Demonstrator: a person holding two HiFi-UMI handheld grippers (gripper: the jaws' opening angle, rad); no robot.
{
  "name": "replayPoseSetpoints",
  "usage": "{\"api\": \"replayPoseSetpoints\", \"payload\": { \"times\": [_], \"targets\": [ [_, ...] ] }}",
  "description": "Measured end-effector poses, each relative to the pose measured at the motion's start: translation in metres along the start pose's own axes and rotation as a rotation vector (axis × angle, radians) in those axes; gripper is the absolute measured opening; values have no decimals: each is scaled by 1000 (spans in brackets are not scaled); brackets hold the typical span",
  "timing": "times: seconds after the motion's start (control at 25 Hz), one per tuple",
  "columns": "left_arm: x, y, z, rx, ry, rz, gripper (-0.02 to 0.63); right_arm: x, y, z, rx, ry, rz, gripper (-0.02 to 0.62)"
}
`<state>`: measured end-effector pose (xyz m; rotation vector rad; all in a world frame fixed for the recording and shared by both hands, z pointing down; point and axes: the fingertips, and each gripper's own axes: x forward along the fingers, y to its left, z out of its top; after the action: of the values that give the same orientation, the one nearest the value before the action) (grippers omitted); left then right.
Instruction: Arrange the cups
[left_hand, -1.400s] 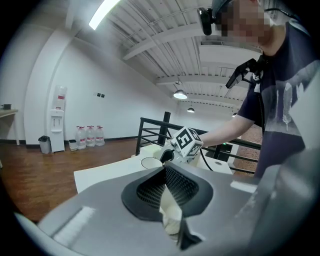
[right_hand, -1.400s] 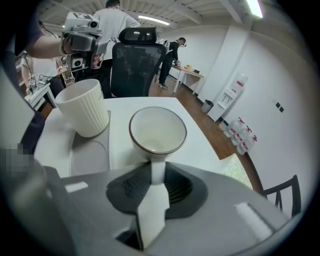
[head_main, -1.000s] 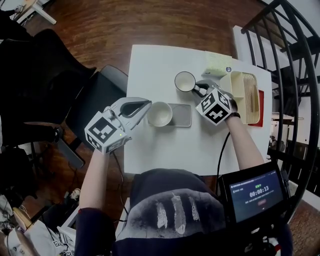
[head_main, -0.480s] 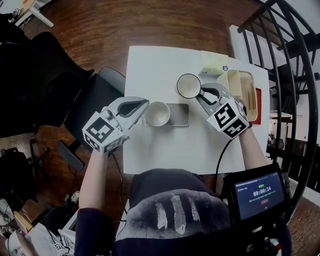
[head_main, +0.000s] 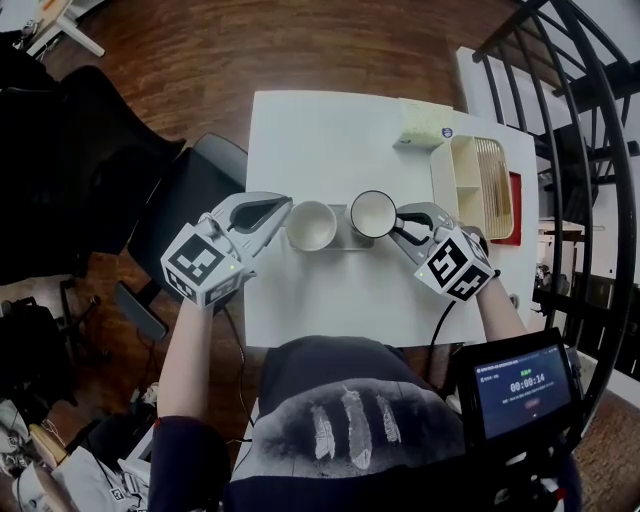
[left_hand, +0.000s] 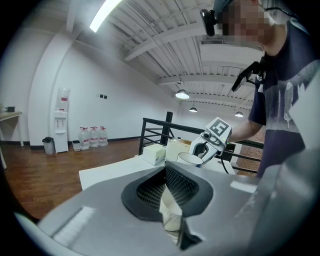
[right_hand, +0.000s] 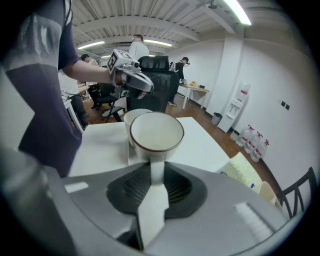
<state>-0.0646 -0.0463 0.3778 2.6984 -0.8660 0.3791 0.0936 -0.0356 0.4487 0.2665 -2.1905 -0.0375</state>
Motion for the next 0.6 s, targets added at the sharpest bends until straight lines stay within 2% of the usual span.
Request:
{"api": "replayPoseSetpoints", "payload": {
  "times": [0.36, 0.6],
  "targets": [
    [1, -2, 4, -10, -6, -6, 15, 22, 24, -17, -29, 64, 65, 67],
    [0, -2, 2, -14, -2, -7, 15, 30, 28, -22, -54, 74, 71, 67]
  ]
}}
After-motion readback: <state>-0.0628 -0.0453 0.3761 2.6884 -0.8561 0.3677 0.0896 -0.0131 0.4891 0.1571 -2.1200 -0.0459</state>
